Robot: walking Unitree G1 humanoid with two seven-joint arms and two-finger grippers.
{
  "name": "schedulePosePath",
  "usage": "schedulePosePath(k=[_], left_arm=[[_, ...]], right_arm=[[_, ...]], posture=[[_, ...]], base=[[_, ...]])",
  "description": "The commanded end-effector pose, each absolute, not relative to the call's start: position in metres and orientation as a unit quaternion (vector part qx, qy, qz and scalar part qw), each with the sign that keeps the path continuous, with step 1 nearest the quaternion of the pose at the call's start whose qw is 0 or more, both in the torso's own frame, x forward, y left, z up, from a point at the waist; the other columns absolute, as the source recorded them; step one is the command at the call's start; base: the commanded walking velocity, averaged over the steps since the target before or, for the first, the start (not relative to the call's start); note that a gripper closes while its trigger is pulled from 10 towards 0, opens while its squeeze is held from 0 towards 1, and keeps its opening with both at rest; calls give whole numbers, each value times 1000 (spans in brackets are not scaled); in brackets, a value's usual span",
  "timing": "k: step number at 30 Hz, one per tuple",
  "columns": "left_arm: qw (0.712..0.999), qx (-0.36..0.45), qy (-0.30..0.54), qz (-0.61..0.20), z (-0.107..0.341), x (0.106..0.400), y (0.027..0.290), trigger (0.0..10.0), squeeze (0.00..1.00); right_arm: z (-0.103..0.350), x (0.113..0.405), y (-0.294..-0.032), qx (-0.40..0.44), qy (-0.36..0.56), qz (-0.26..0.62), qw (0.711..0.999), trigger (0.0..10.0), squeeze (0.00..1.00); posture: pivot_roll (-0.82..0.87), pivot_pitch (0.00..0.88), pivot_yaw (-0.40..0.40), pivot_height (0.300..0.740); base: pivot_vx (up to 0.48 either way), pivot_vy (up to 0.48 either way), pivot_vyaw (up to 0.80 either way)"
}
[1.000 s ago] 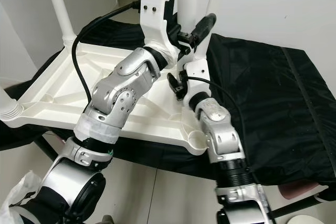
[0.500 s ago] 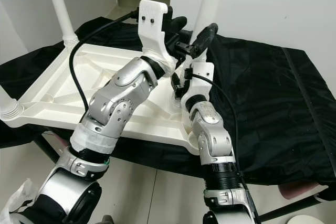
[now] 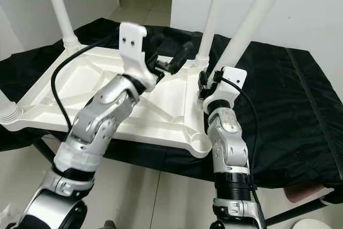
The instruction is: Building children table
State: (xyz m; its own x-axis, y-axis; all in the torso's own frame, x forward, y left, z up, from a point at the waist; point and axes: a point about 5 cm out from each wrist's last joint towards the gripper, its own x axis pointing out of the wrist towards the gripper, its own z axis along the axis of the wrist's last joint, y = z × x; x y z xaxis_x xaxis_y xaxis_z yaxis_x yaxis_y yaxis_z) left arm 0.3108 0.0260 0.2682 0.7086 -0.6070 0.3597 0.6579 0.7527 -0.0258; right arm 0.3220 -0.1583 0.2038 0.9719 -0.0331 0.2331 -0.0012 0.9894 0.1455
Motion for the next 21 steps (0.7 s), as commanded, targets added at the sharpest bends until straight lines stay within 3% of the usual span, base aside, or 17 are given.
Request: schedulePosePath(k=[1, 7, 21], left_arm=[[903, -50, -180, -387, 267, 305, 23, 10000, 0], [905, -6, -153, -397, 235, 296, 40, 10000, 0], [898, 20, -105, -426, 196, 281, 47, 10000, 0]], right_arm=[[206, 318, -159, 51, -135, -15, 989, 10000, 0], [195, 302, -163, 29, -152, 5, 988, 10000, 0], [186, 285, -163, 14, -171, 29, 985, 10000, 0]], posture=[[-16, 0, -50, 740], [-15, 0, -47, 740], [-14, 0, -46, 740]], base=[[0, 0, 0], [0, 0, 0], [0, 0, 0]])
